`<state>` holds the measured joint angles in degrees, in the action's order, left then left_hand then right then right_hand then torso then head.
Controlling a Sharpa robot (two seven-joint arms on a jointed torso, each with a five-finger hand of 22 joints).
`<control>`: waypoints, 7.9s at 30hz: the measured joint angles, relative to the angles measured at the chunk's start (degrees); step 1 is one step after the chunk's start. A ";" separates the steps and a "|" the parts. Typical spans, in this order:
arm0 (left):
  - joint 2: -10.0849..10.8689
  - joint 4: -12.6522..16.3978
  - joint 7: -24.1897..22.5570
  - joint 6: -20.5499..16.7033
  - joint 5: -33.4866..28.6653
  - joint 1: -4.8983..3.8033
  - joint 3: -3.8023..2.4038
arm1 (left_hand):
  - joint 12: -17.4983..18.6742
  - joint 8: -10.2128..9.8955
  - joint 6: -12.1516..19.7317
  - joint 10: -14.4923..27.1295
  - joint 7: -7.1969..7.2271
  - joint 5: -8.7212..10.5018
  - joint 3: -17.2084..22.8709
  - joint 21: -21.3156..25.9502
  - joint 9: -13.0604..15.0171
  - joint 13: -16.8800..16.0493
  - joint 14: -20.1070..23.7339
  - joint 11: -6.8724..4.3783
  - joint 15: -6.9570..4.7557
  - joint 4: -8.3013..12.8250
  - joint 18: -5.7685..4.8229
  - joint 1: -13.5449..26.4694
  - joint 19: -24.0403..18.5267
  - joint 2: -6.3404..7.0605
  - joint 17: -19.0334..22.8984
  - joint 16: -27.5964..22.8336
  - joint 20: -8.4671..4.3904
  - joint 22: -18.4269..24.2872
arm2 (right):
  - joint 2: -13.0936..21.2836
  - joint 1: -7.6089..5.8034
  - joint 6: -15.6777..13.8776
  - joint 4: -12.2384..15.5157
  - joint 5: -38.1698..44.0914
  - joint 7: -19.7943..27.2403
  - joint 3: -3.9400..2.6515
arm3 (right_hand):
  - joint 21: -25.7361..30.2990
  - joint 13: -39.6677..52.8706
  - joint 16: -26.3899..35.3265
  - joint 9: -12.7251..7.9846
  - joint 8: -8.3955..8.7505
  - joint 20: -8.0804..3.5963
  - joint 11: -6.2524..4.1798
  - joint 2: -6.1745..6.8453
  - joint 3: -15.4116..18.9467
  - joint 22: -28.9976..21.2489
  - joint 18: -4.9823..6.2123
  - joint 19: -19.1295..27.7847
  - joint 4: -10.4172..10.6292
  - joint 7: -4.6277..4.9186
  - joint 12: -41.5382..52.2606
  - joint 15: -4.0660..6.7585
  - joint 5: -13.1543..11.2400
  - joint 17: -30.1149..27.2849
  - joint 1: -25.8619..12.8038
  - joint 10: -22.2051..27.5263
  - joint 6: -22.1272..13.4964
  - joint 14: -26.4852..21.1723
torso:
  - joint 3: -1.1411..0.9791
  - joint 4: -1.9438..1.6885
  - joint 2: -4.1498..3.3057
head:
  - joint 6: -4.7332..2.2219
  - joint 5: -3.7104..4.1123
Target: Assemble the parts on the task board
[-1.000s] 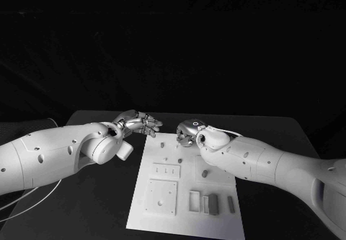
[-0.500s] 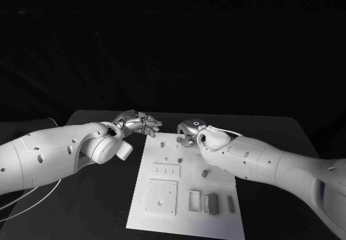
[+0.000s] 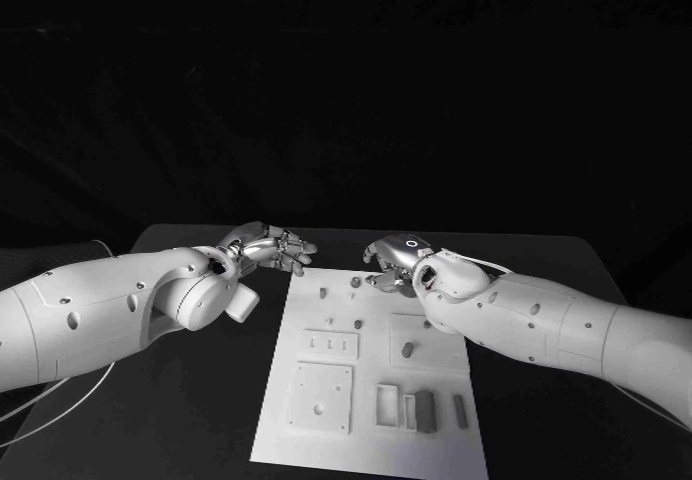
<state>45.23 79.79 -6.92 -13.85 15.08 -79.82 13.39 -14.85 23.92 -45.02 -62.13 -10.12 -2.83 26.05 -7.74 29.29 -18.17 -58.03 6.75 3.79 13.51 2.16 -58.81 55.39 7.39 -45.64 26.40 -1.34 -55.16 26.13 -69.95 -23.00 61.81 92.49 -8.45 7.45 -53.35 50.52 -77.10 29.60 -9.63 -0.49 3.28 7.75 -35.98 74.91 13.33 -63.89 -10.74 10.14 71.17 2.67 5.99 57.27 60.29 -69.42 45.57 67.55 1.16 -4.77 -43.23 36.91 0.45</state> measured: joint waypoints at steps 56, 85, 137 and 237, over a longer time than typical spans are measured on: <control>0.22 0.26 -0.01 -0.08 0.04 -0.13 0.10 | 0.00 -0.24 -0.21 0.00 -0.21 0.00 0.00 0.22 0.25 -0.26 0.00 0.00 0.00 0.00 -0.02 0.00 0.00 0.00 -0.15 -0.23 0.00 -0.08 | 3.25 0.68 10.17 -6.73 -4.15 1.10 -0.02 | -0.47 0.25 -1.21 -0.30 1.21 -0.03 1.43 6.20 0.16 -0.01 -1.07 1.26 10.20 0.63 1.84 -1.53 -3.11 0.35 -1.39 1.90 -5.46 -1.46 | -0.14 1.13 0.49 | 0.58 -0.62; 0.02 0.12 0.07 -0.07 0.08 -0.13 0.11 | 0.22 -0.23 -0.21 0.00 -0.21 0.00 0.00 0.22 0.29 -0.36 0.00 0.00 0.00 0.00 -0.02 0.00 0.00 0.00 -0.19 -0.22 0.00 -0.13 | 0.94 0.77 13.61 -10.38 -5.32 2.58 -0.04 | -0.77 0.05 -1.82 -0.12 0.87 0.09 0.98 4.18 2.38 0.03 -1.07 1.76 9.79 0.54 2.28 -0.74 -3.11 0.47 -2.19 2.02 -5.39 -1.86 | -0.12 1.12 0.54 | 1.10 -0.97; 0.34 0.22 0.21 -0.16 0.10 -0.13 0.11 | 0.22 -0.46 -0.21 0.00 -0.21 0.00 0.00 0.44 0.49 -0.57 0.00 0.00 0.00 0.00 -0.02 0.00 0.00 0.00 -0.32 -0.32 0.00 -0.24 | 3.42 -1.05 9.14 -1.77 -3.91 2.27 -0.02 | -1.90 -0.36 -2.44 -0.33 -1.43 0.13 -0.43 -5.65 2.38 0.01 -1.03 2.35 0.76 -0.51 2.74 0.51 -3.11 0.33 -2.22 1.02 -1.74 -1.43 | -0.11 1.26 0.63 | 1.05 -1.19; -0.51 -0.09 0.42 -0.28 0.14 -0.15 0.10 | 0.45 -0.67 -0.21 0.00 -0.21 0.00 0.00 0.66 0.79 -0.91 0.00 0.00 0.00 0.00 -0.43 0.00 0.20 0.00 -0.53 -0.44 -0.20 -0.40 | -7.59 1.12 5.15 -4.12 5.01 -0.48 3.02 | -1.77 -0.83 -2.44 -3.10 -0.12 0.13 0.52 0.63 0.32 -0.01 -0.88 1.97 0.95 0.40 2.16 -0.13 -3.11 -0.29 -2.89 0.72 -3.08 -1.02 | -0.19 1.25 0.57 | 1.55 -1.97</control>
<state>44.72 79.71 -6.50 -14.12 15.22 -79.98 13.49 -14.40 23.25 -45.23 -62.13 -10.33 -2.83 26.05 -7.08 30.08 -19.08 -58.03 6.75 3.79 13.52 1.73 -58.81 55.60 7.39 -46.17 25.96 -1.54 -55.56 18.54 -68.82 -17.85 57.69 97.51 -8.93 10.47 -55.12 49.69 -79.54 26.50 -9.75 -0.37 3.80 8.38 -35.67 74.90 12.45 -61.92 -9.79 10.54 73.32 2.55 2.88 56.98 57.40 -68.70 42.49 66.53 0.97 -3.52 -42.65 38.46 -1.52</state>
